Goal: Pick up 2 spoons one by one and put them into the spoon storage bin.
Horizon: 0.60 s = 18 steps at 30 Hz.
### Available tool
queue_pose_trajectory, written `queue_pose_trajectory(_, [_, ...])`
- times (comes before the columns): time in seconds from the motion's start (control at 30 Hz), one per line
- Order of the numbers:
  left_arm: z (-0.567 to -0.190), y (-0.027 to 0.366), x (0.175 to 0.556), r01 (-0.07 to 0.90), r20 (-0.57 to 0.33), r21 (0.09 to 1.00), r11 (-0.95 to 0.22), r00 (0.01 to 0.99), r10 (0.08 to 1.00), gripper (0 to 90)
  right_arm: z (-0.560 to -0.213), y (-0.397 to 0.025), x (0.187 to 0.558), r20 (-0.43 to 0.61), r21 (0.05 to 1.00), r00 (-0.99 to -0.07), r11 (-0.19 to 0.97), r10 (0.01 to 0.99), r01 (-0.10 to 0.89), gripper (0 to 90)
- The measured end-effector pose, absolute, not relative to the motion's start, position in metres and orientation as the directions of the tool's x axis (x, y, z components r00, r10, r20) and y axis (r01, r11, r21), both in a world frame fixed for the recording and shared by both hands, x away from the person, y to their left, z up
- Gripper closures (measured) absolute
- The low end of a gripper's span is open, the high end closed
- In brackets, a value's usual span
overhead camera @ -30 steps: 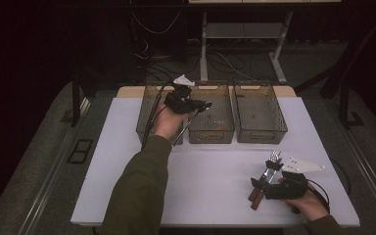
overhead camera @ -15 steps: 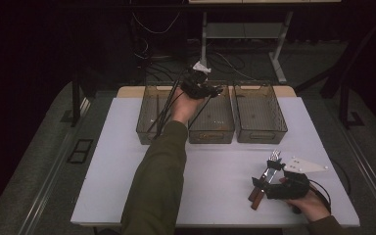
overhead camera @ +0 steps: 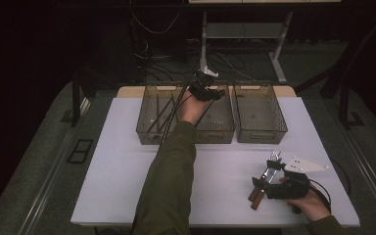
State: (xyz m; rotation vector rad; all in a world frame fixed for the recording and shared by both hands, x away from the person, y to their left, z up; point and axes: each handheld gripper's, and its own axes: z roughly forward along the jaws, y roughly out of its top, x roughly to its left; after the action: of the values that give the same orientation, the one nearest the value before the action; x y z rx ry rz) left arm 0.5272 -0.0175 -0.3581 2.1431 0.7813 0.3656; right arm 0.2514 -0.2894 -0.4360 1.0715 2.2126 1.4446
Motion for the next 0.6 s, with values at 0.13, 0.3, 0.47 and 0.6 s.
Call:
queue_pose_trajectory(0.13, [-0.365,-0.02,0.525,0.425,-0.007,0.759,-0.493,0.763,0.647,73.8,-0.436,-0.289,0.251,0.152,0.877,-0.683,0.222,0.714,0.427,12.0])
queue_pose_trajectory(0.3, [-0.367,-0.018,0.519,0.422,-0.02,0.769,-0.48,0.766,0.642,61.5,-0.436,-0.288,0.251,0.151,0.876,-0.683,0.223,0.715,0.427,12.0])
queue_pose_trajectory(0.47, [-0.366,-0.014,0.509,0.409,-0.031,0.776,-0.48,0.785,0.619,53.1,-0.436,-0.287,0.251,0.149,0.876,-0.686,0.227,0.712,0.425,12.0])
queue_pose_trajectory(0.6, [-0.363,-0.01,0.499,0.407,-0.064,0.794,-0.452,0.795,0.603,47.7,-0.436,-0.286,0.252,0.144,0.873,-0.689,0.236,0.711,0.427,12.0])
